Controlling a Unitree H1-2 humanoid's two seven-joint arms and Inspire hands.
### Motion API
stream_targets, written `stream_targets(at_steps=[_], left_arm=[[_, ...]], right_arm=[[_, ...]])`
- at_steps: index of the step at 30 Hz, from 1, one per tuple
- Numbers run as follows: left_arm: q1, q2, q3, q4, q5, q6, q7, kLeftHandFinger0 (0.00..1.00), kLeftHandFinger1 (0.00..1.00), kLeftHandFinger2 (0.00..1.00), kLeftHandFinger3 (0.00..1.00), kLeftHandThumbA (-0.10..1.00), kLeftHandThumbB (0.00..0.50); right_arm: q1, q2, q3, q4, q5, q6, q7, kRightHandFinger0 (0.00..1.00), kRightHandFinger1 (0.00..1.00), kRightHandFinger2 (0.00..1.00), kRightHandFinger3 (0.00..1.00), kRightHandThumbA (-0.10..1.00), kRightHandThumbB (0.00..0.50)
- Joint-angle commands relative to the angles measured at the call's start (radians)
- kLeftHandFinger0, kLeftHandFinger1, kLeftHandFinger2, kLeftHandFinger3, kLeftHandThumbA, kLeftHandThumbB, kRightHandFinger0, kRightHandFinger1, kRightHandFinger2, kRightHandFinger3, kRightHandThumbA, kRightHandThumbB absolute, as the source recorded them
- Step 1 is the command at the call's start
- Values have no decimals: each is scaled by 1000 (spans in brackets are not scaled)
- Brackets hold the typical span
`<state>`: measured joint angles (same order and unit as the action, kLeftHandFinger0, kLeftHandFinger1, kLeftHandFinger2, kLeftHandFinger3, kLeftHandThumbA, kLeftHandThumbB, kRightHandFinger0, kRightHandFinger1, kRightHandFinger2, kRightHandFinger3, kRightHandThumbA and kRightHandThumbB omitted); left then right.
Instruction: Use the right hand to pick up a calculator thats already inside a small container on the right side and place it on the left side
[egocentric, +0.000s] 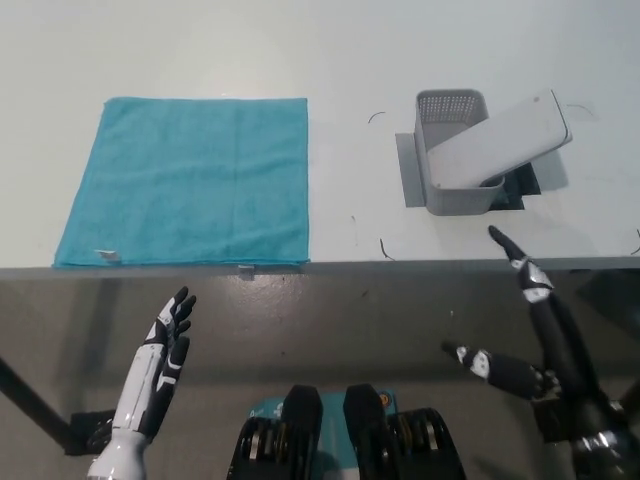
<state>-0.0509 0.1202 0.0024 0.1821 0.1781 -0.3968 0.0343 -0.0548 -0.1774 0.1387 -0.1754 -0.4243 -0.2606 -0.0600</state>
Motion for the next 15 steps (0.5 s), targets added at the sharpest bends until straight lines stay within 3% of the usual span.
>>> stream_targets(at_steps=[1, 5, 7, 11, 12, 15], left_arm=[[-2, 10, 11, -14, -10, -73, 25, 1000, 1000, 1000, 1000, 1000, 24], [9, 9, 10, -12, -18, -73, 22, 1000, 1000, 1000, 1000, 1000, 32], [13, 8, 9, -8, -21, -73, 24, 1000, 1000, 1000, 1000, 1000, 36], [20, 6, 12, -11, -17, -73, 24, 1000, 1000, 1000, 1000, 1000, 33], [23, 7, 12, -13, -17, -73, 23, 1000, 1000, 1000, 1000, 1000, 31], [28, 5, 13, -12, -34, -73, 14, 1000, 1000, 1000, 1000, 1000, 26]], right_arm=[[37, -37, -35, -203, -164, -7, -3, 1000, 1000, 1000, 1000, 958, 145], [2, -67, -80, -289, -255, 58, 32, 1000, 1000, 1000, 1000, 853, 199], [-69, -103, -99, -303, -342, 130, 98, 1000, 1000, 1000, 1000, 773, 280], [-177, -161, -92, -254, -475, 221, 198, 1000, 1000, 1000, 1000, 687, 363], [-196, -172, -87, -238, -511, 234, 209, 1000, 1000, 1000, 1000, 697, 383], [-273, -202, -68, -177, -637, 288, 260, 1000, 1000, 1000, 1000, 1000, 372]])
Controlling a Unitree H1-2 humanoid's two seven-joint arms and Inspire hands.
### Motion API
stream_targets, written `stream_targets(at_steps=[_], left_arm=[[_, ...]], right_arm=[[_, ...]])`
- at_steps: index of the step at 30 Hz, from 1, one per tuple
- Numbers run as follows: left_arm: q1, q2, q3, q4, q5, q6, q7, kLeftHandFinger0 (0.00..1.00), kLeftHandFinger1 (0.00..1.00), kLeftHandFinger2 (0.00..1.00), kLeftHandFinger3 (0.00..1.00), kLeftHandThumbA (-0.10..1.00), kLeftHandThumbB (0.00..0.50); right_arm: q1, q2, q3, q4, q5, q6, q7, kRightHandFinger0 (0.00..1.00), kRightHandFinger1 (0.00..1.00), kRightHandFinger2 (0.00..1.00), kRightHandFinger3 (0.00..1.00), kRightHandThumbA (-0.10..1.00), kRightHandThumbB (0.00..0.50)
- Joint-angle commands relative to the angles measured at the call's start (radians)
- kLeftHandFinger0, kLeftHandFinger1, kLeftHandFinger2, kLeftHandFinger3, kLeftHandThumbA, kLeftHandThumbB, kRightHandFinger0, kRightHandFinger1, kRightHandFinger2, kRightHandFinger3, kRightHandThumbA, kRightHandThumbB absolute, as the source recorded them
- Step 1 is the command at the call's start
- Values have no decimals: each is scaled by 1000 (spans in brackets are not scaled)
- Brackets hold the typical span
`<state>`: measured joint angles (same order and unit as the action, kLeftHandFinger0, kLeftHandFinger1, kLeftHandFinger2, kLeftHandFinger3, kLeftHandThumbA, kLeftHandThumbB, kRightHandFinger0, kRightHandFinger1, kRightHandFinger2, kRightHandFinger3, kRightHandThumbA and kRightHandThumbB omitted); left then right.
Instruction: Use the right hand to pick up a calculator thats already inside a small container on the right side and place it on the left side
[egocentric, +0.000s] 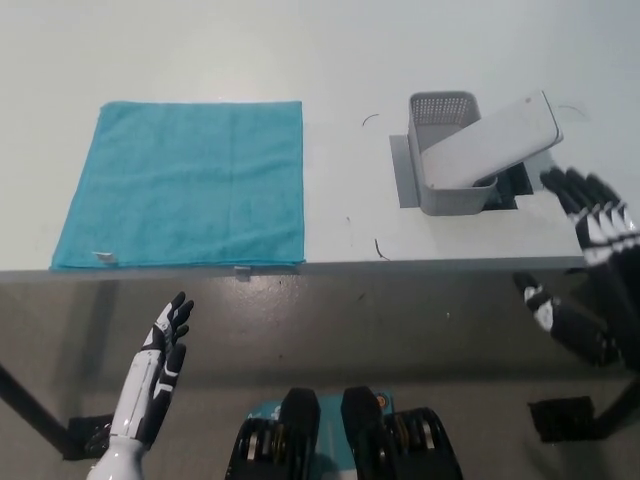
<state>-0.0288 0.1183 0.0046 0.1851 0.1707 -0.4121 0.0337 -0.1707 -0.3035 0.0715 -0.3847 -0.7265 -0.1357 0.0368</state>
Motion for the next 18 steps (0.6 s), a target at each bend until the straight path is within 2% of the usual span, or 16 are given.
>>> stream_targets(at_steps=[1, 3, 6, 9, 13, 18], left_arm=[[6, 7, 10, -15, -25, -58, 15, 1000, 1000, 1000, 1000, 1000, 23], [11, 6, 11, -16, -26, -58, 15, 1000, 1000, 1000, 1000, 1000, 33], [17, 5, 11, -14, -26, -58, 17, 1000, 1000, 1000, 1000, 1000, 48], [19, 9, 4, -9, -31, -58, 18, 1000, 1000, 1000, 1000, 1000, 21], [20, 6, 6, -6, -29, -58, 22, 1000, 1000, 1000, 1000, 1000, 32], [26, 9, 3, -6, -33, -58, 19, 1000, 1000, 1000, 1000, 1000, 23]], right_arm=[[-175, -83, 4, 51, -360, 170, 167, 1000, 1000, 1000, 1000, 1000, 377], [-218, -105, 20, 101, -383, 177, 179, 1000, 1000, 1000, 1000, 1000, 363], [-271, -124, 40, 167, -407, 198, 205, 1000, 1000, 1000, 1000, 1000, 374], [-316, -140, 67, 225, -440, 217, 236, 1000, 1000, 1000, 1000, 1000, 370], [-373, -149, 107, 324, -479, 241, 226, 1000, 1000, 1000, 1000, 1000, 362], [-432, -159, 159, 458, -527, 268, 185, 1000, 1000, 1000, 1000, 1000, 398]])
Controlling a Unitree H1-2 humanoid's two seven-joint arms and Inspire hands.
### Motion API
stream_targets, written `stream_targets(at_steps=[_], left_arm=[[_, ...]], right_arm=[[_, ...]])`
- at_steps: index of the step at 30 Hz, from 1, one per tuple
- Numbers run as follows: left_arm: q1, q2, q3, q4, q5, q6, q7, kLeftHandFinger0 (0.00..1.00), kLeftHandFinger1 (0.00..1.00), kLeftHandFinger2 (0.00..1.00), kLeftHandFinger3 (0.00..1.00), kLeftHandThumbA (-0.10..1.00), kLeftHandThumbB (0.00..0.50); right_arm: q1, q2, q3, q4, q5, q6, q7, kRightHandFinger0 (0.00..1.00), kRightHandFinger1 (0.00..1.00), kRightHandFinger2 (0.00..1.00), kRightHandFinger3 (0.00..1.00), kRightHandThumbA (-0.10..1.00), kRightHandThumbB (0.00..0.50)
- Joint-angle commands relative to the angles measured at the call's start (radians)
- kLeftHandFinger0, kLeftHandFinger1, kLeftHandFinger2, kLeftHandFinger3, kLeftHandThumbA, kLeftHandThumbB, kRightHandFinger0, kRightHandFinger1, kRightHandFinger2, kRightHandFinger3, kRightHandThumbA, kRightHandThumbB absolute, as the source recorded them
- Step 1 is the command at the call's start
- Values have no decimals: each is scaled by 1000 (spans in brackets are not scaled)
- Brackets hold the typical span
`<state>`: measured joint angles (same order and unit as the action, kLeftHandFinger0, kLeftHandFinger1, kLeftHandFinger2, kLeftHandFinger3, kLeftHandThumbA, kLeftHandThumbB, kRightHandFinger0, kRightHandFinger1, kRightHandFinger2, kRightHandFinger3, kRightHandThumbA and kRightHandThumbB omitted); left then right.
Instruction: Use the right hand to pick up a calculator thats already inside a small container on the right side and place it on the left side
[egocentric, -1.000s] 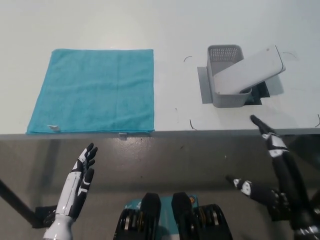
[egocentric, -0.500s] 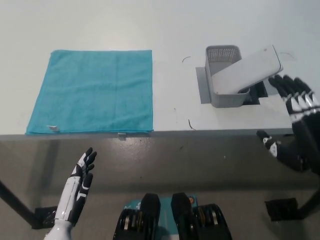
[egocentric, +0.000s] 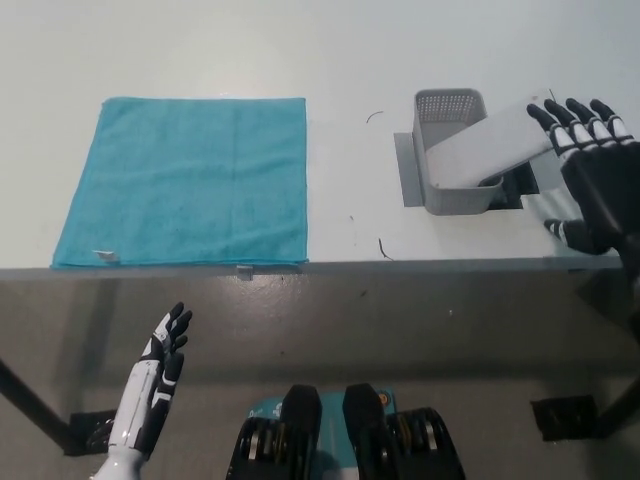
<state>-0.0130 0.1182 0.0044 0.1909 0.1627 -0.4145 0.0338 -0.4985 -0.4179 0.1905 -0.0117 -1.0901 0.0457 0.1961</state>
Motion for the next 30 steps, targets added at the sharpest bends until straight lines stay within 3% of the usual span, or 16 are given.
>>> stream_targets(at_steps=[1, 13, 17, 26, 30], left_arm=[[11, 9, 3, -13, -29, -56, 16, 1000, 1000, 1000, 1000, 1000, 25], [15, 10, -2, -12, -26, -56, 15, 1000, 1000, 1000, 1000, 1000, 17], [16, 14, -4, -13, -12, -56, 21, 1000, 1000, 1000, 1000, 1000, 12], [15, 12, -3, -19, -15, -56, 12, 1000, 1000, 1000, 1000, 1000, 22], [24, 11, -4, -20, -1, -56, 20, 1000, 1000, 1000, 1000, 1000, 27]], right_arm=[[-118, -47, 48, 111, -162, 88, 10, 1000, 1000, 1000, 1000, 1000, 401], [-219, -36, 116, 265, -153, 113, -42, 1000, 1000, 1000, 1000, 1000, 416], [-246, -23, 134, 299, -143, 114, -51, 1000, 1000, 1000, 1000, 1000, 443], [-299, 2, 183, 342, -153, 123, -62, 1000, 1000, 1000, 1000, 1000, 424], [-316, 22, 207, 386, -156, 129, -95, 1000, 1000, 1000, 1000, 1000, 443]])
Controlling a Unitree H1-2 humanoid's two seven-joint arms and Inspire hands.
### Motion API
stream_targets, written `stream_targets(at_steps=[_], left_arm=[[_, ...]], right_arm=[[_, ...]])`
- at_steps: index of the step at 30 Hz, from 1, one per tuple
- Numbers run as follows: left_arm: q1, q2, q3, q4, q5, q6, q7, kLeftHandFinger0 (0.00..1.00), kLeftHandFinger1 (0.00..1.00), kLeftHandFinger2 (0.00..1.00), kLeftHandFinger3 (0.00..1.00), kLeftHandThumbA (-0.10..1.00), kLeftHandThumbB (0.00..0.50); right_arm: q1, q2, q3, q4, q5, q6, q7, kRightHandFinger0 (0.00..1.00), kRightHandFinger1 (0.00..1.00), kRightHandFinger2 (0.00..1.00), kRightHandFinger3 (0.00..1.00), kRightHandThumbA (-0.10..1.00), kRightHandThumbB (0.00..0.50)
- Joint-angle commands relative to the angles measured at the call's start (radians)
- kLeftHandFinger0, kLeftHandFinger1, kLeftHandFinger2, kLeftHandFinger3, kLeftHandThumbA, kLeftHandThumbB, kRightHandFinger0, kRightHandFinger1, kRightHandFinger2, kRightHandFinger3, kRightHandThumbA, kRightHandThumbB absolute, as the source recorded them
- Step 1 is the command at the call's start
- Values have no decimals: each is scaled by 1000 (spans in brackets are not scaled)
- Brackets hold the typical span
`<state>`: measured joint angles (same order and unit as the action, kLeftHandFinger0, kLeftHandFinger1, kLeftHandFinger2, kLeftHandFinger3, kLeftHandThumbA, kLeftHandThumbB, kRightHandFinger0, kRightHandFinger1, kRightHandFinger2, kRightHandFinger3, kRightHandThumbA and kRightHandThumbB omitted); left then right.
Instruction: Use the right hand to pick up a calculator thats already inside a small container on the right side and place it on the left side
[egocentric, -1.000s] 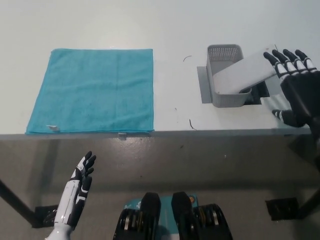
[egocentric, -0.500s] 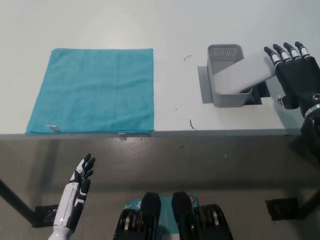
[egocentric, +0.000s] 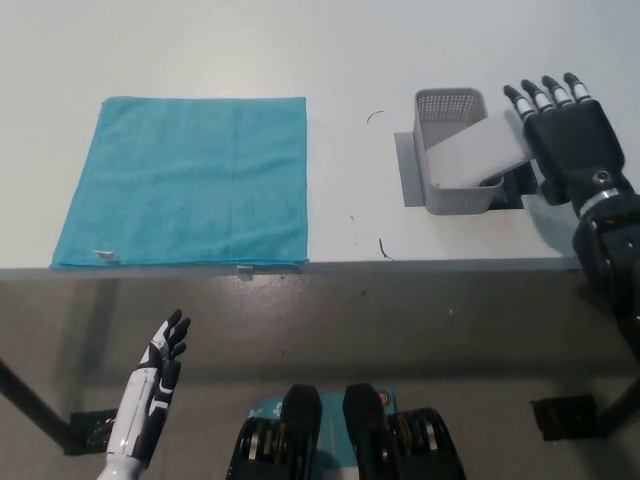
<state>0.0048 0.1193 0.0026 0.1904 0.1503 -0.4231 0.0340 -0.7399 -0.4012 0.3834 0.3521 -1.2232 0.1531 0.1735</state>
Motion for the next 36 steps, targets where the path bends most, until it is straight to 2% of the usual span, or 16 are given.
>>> stream_targets(at_steps=[1, 9, 14, 15, 16, 17, 18, 19, 20, 21, 22, 24, 30, 31, 33, 36], left_arm=[[6, 10, -2, -19, 15, -47, 22, 1000, 1000, 1000, 1000, 1000, 27], [9, 9, -7, -11, 4, -47, 24, 1000, 1000, 1000, 1000, 1000, 19], [12, 7, -4, -18, 4, -47, 21, 1000, 1000, 1000, 1000, 1000, 22], [13, 6, -3, -19, 3, -47, 21, 1000, 1000, 1000, 1000, 1000, 22], [12, 7, -3, -18, 5, -47, 22, 1000, 1000, 1000, 1000, 1000, 22], [12, 7, -3, -18, 5, -47, 22, 1000, 1000, 1000, 1000, 1000, 22], [16, 8, -6, -17, 6, -47, 26, 1000, 1000, 1000, 1000, 1000, 14], [16, 8, -6, -17, 4, -47, 26, 1000, 1000, 1000, 1000, 1000, 13], [17, 7, -5, -17, 0, -47, 22, 1000, 1000, 1000, 1000, 1000, 12], [15, 7, -3, -16, -6, -47, 18, 1000, 1000, 1000, 1000, 1000, 15], [10, 7, -1, -14, -4, -47, 19, 1000, 1000, 1000, 1000, 1000, 17], [10, 9, -2, -12, 2, -47, 23, 1000, 1000, 1000, 1000, 1000, 9], [13, 6, -1, -12, -6, -47, 17, 1000, 1000, 1000, 1000, 1000, 23], [12, 8, -2, -12, 0, -47, 20, 1000, 1000, 1000, 1000, 1000, 18], [11, 8, -3, -10, 3, -47, 22, 1000, 1000, 1000, 1000, 1000, 17], [11, 8, -4, -7, 0, -47, 21, 1000, 1000, 1000, 1000, 1000, 16]], right_arm=[[-80, 10, 17, 34, -18, 21, -79, 1000, 1000, 1000, 1000, 1000, 442], [-156, 52, 68, 203, -1, 14, -127, 1000, 1000, 1000, 1000, 1000, 440], [-237, 77, 123, 479, 10, -13, -283, 1000, 1000, 1000, 1000, 1000, 426], [-263, 91, 133, 585, 17, -26, -373, 1000, 1000, 1000, 1000, 1000, 383], [-281, 99, 145, 654, 15, -30, -444, 1000, 1000, 1000, 1000, 942, 405], [-285, 101, 149, 664, 19, -31, -452, 1000, 1000, 1000, 1000, 938, 400], [-305, 116, 151, 737, 30, -25, -484, 648, 678, 760, 895, 411, 257], [-315, 126, 142, 776, 50, -24, -503, 513, 578, 678, 831, 174, 262], [-314, 127, 138, 793, 58, -32, -553, 234, 325, 463, 756, -16, 307], [-314, 124, 138, 818, 62, -43, -628, 9, 13, 128, 744, -97, 353], [-317, 120, 159, 829, 39, -19, -653, 0, 1, 8, 685, -100, 367], [-321, 115, 164, 836, 42, -25, -646, 0, 0, 41, 566, -68, 345], [-315, 96, 137, 831, 103, -105, -691, 0, 0, 1, 501, -100, 319], [-313, 92, 135, 824, 108, -117, -699, 0, 0, 2, 536, -100, 325], [-310, 86, 129, 818, 120, -137, -749, 0, 0, 0, 486, -100, 364], [-299, 76, 123, 786, 135, -165, -803, 0, 0, 0, 360, -100, 371]])
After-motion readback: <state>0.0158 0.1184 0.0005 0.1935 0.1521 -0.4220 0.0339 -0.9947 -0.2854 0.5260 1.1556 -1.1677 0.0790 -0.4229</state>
